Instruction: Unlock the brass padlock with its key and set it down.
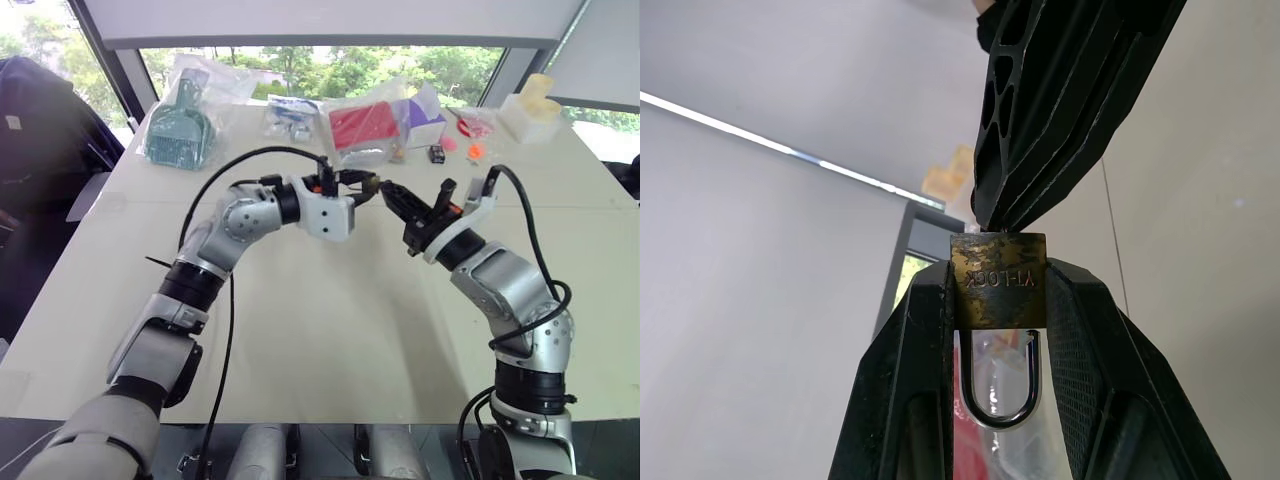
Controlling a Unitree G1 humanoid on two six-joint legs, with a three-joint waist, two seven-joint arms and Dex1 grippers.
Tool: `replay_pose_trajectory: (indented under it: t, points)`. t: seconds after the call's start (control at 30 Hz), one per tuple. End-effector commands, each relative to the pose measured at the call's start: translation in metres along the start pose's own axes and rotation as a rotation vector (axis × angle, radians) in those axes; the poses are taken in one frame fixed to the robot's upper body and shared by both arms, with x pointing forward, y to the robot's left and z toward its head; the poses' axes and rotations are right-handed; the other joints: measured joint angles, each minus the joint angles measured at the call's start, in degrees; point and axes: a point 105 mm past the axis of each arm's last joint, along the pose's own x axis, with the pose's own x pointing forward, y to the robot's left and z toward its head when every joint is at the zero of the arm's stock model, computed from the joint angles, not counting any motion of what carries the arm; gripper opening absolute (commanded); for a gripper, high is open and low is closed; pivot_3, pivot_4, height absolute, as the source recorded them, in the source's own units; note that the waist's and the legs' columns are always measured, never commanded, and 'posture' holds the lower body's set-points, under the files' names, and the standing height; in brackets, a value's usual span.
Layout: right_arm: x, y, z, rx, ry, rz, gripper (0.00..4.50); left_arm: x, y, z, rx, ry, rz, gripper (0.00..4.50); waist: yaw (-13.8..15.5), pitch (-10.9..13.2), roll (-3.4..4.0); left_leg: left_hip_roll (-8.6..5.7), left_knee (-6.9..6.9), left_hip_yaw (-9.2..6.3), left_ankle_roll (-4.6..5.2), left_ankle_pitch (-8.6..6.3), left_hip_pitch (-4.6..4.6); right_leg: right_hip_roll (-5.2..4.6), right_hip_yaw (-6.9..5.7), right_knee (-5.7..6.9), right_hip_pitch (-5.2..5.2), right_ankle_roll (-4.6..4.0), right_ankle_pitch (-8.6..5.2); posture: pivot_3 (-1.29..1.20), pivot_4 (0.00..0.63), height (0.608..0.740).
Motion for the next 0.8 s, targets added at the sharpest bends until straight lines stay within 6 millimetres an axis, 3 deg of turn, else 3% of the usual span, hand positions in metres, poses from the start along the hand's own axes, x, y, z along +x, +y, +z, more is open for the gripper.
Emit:
replay_pose_trajectory:
  t: [0.03,0.13,0.43,0.8]
  points:
    - [-0.007,0.003,0.012,-0.347,-0.013,-0.031,0.06,0.006,0.008,0.021,-0.02,-0.102,-0.005,0.68,0.1,0.0,0.01,0.0,0.0,0.02,0.0,0.0,0.0,-0.01,0.0,-0.01,0.0,0.0,0.0,0.0,0.15,0.74]
    - [-0.015,0.013,0.013,-0.547,0.022,0.025,0.06,0.005,0.008,0.011,-0.104,-0.066,-0.069,0.68,0.0,0.0,0.01,-0.02,0.01,0.03,0.01,-0.01,-0.02,-0.02,0.0,-0.11,0.03,-0.01,-0.01,0.0,0.15,0.74]
    - [-0.024,0.024,0.009,-0.77,0.157,0.145,4.44,0.004,0.011,0.004,-0.142,-0.054,-0.125,0.68,0.0,0.0,0.01,0.04,-0.01,0.04,0.02,-0.01,0.02,0.05,0.01,-0.07,0.0,0.01,0.0,0.0,0.15,0.74]
    - [-0.023,0.012,0.008,-0.745,0.165,0.144,4.44,0.002,0.011,0.017,-0.153,-0.103,-0.097,0.68,0.1,0.0,0.01,0.02,0.0,0.04,0.01,-0.01,0.01,0.01,0.01,-0.11,0.02,0.05,0.03,0.0,0.15,0.74]
